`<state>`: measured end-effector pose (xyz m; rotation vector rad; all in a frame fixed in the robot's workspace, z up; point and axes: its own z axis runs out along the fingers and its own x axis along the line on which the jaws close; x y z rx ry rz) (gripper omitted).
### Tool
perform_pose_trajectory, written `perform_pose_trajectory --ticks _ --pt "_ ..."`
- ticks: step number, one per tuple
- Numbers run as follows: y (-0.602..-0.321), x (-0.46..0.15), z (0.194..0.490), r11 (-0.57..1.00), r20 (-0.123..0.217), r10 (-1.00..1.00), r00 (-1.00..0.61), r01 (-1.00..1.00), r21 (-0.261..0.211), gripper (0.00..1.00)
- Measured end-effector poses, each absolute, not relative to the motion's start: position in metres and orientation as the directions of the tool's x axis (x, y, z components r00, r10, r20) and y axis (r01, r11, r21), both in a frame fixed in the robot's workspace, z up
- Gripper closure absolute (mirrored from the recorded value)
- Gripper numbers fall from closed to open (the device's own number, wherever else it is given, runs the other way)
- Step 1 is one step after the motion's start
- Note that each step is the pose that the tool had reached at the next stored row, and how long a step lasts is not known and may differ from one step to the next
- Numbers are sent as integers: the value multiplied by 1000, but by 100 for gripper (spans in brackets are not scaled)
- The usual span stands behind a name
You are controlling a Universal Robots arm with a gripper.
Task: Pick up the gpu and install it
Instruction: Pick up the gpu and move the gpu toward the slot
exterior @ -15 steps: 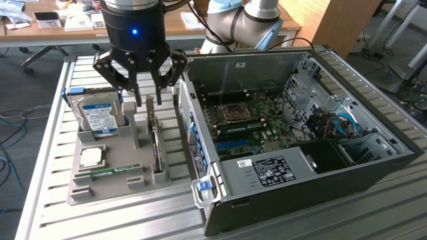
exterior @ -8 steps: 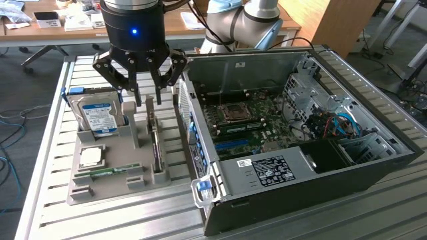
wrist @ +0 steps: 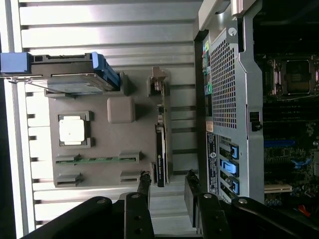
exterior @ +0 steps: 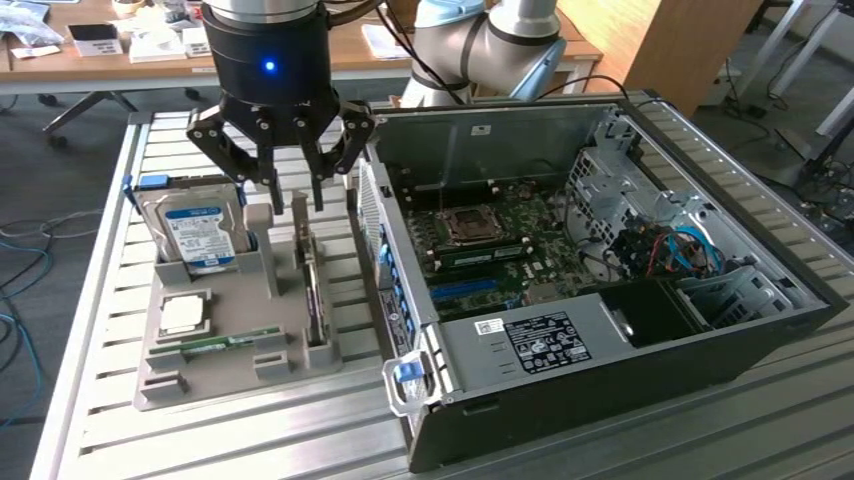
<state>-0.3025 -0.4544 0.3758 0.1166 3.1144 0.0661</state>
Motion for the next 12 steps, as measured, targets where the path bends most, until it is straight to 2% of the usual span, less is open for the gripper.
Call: perform_pose_trajectory --ticks 12 --pt "-454 -302 369 996 -23 75 -997 74 43 58"
